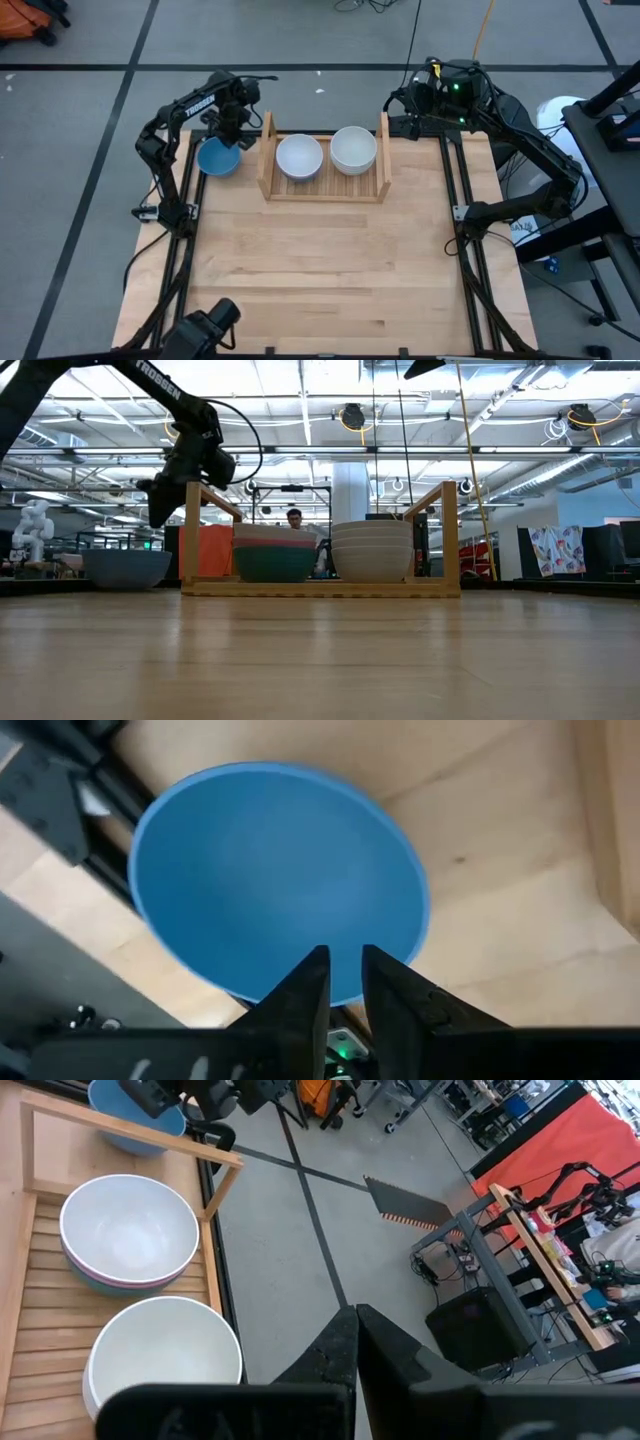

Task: Place and stack bowls onto a shelf
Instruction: Stack the blue bowl on top of the left white bowl on the shelf

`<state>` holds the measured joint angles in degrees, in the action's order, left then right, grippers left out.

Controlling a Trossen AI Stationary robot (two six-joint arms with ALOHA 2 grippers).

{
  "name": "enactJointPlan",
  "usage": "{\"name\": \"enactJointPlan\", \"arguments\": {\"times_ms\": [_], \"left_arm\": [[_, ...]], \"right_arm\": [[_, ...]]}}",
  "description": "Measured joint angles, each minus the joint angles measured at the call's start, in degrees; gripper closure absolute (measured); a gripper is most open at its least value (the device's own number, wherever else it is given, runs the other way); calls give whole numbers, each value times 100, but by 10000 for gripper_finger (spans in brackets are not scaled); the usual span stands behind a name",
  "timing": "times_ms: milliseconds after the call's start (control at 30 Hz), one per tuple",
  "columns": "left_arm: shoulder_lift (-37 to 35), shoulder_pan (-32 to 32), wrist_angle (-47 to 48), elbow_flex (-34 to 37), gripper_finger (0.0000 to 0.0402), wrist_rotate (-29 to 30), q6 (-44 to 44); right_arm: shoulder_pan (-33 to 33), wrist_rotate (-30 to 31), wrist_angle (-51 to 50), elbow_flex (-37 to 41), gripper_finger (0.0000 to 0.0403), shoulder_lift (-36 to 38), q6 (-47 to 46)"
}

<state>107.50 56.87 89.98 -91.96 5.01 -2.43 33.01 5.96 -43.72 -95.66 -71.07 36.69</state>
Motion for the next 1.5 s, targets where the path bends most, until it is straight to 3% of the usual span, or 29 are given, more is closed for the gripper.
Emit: {"name": "enactJointPlan", "arguments": {"times_ms": [267,400,500,767,1033,1200,1367,1500], "left_arm": [[0,-201,2,0,330,-107,1566],[0,-271,1,0,330,-334,1562],[0,-211,-74,0,330,-648,761],[0,10,-914,0,330,-657,-1608],[-2,367,-929,0,330,-603,-4053],[40,455,-1057,0,330,-93,-4763],[125,521,-1206,0,330,75,-5563],[177,521,-1643,0,330,91,-5639]], "right_arm": [[1,0,-1,0,403,2,0],[1,0,-1,0,403,0,0],[0,0,0,0,403,0,2],[1,2,27,0,403,2,164],[1,0,25,0,403,2,216],[1,1,27,0,403,1,219],[1,2,41,0,403,0,464],[-1,2,144,0,403,0,498]]}}
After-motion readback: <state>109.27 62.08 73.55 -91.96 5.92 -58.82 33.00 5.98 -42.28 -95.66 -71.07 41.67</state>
